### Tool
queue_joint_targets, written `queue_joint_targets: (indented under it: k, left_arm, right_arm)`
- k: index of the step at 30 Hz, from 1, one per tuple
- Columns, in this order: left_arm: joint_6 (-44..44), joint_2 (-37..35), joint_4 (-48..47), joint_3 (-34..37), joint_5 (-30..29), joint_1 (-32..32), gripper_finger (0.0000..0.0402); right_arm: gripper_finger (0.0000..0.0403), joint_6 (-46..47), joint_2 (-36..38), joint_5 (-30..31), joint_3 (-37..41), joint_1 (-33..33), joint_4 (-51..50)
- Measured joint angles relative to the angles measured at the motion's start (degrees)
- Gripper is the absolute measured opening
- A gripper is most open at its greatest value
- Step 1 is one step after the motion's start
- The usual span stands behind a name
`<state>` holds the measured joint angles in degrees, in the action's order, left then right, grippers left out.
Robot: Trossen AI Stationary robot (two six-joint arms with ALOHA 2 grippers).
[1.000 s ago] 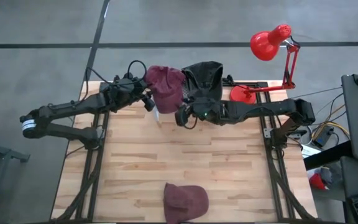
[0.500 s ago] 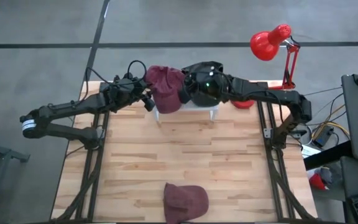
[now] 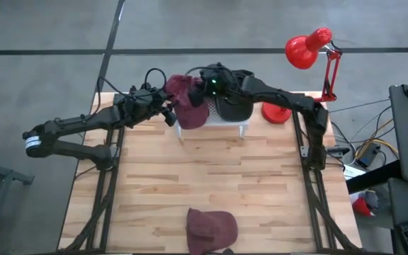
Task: Pick & Place hat
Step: Stack the top red cap on the red cap on the shelf
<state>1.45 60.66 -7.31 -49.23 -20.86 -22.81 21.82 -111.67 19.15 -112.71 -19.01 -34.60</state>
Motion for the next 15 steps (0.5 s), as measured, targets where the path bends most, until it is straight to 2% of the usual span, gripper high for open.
queue_joint_targets:
  k: [10,15]
  left_arm:
    - [-0.03,0.2,-0.08,0.0,0.0,0.0,0.0163]
    - [-0.14,0.24,-0.02,0.0,0.02,0.0,0.0163]
  right_arm:
    - [0.0008,-2.58,-13.51,-0.26,-20.94,-2.6,-13.08]
    - [0.0008,-0.97,-14.47,-0.19,-21.02,-3.58,-13.96]
